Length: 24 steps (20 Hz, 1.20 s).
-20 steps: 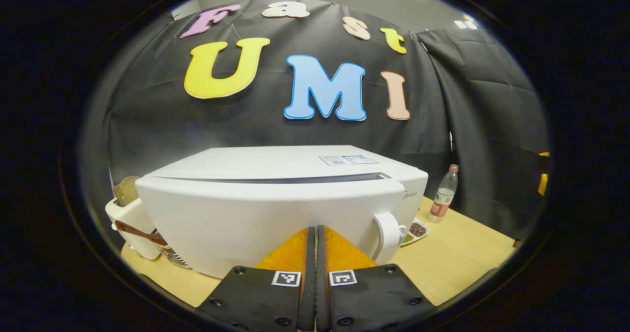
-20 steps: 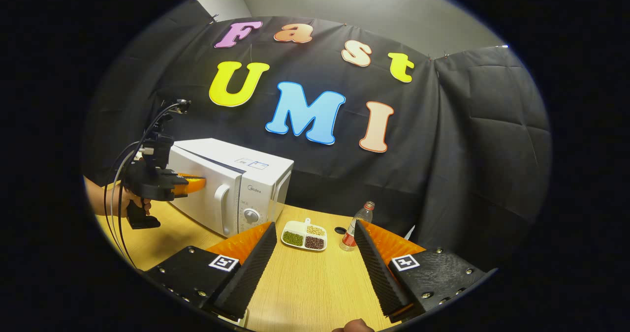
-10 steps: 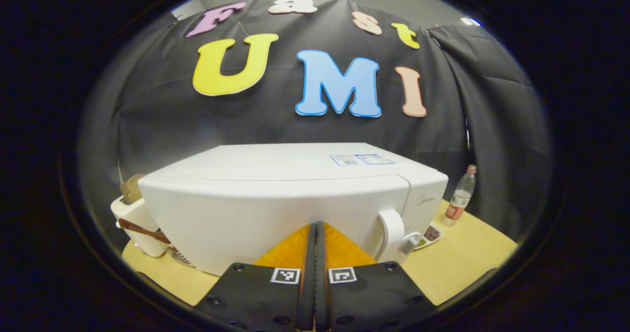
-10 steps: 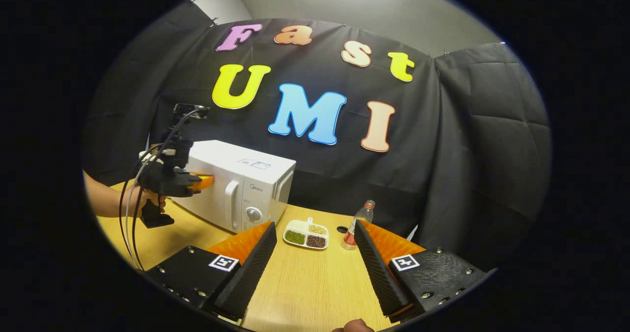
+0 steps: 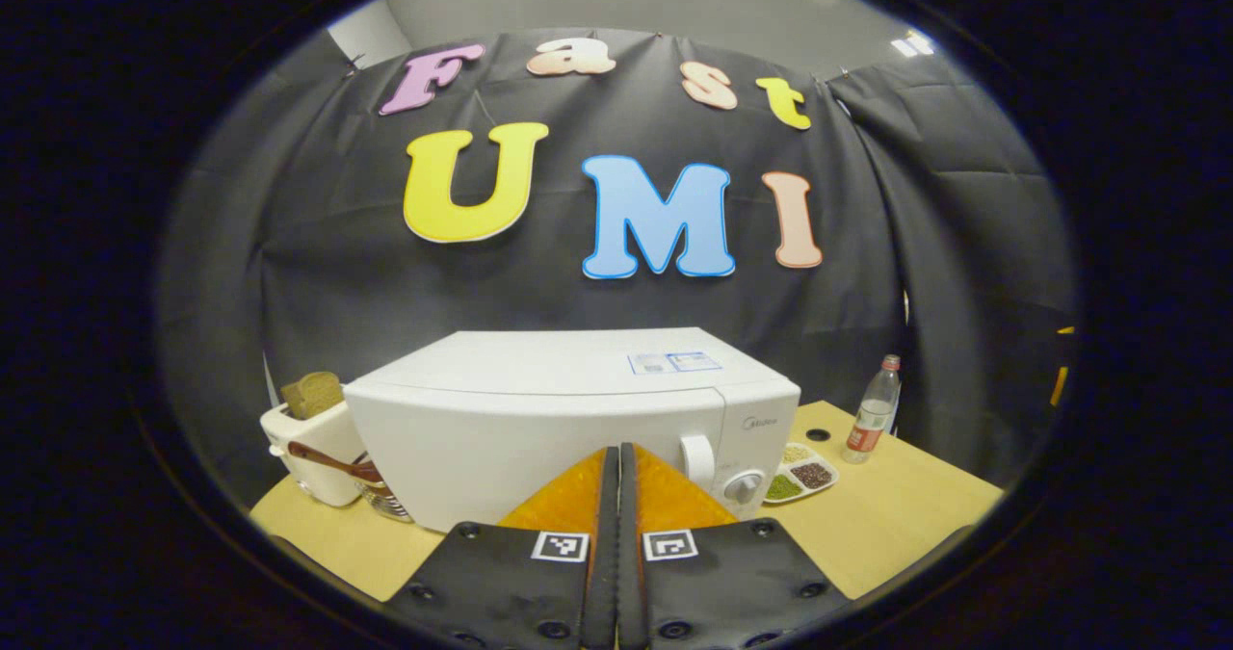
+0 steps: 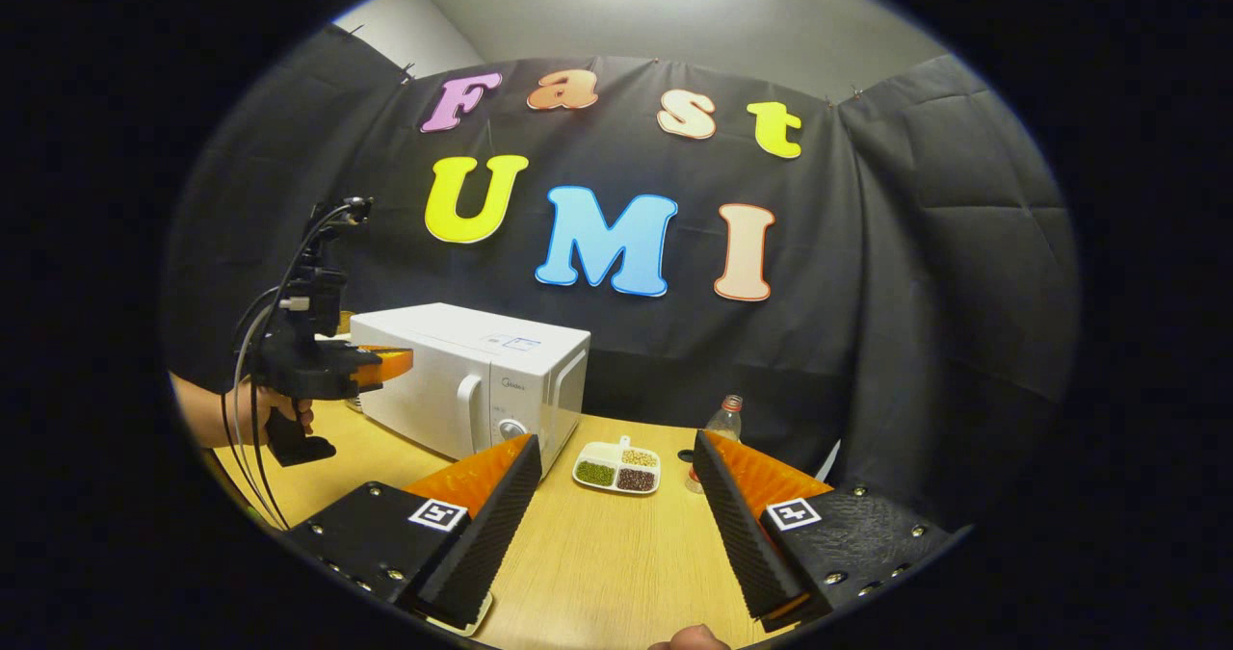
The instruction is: Open the microwave oven with the left hand, put the food in, and close the microwave oven.
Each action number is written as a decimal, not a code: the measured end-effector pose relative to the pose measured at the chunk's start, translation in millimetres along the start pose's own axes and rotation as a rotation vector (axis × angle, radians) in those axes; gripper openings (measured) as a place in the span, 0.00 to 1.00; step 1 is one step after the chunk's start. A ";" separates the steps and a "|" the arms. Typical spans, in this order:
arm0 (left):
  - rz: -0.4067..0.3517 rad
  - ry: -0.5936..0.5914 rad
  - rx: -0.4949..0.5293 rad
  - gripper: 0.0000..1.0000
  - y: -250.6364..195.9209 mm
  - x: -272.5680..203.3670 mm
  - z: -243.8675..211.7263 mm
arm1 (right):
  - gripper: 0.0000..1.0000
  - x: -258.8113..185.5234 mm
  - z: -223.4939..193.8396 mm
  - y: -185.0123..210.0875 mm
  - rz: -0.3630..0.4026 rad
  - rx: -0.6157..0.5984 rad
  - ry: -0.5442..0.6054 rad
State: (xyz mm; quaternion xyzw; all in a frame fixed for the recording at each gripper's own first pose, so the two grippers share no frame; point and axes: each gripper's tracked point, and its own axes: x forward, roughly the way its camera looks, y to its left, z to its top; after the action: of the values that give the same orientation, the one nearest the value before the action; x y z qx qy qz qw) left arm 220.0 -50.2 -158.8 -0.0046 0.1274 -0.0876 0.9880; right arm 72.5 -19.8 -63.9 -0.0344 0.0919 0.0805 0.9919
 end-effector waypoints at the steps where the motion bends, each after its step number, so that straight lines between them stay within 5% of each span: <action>1: 0.010 -0.014 0.002 0.06 -3.0 -13.2 7.4 | 0.97 -2.3 1.5 1.0 0.014 0.008 -0.009; 12: 0.013 -0.148 0.029 0.07 -10.1 -141.7 73.7 | 0.97 -37.0 16.0 24.0 -0.008 0.057 -0.055; 22: 0.034 -0.185 0.029 0.07 28.2 -222.8 74.9 | 0.97 -76.3 29.9 57.1 -0.076 0.065 -0.108; 24: 0.042 -0.196 0.013 0.27 34.7 -237.2 75.2 | 0.97 -81.6 30.3 61.8 -0.083 0.067 -0.110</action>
State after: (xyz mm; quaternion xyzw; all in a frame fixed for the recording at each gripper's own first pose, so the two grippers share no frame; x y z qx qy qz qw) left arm 19.0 24.4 -27.6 -0.0042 0.0298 -0.0669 0.9973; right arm -11.6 31.0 -22.2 -0.0002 0.0385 0.0377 0.9985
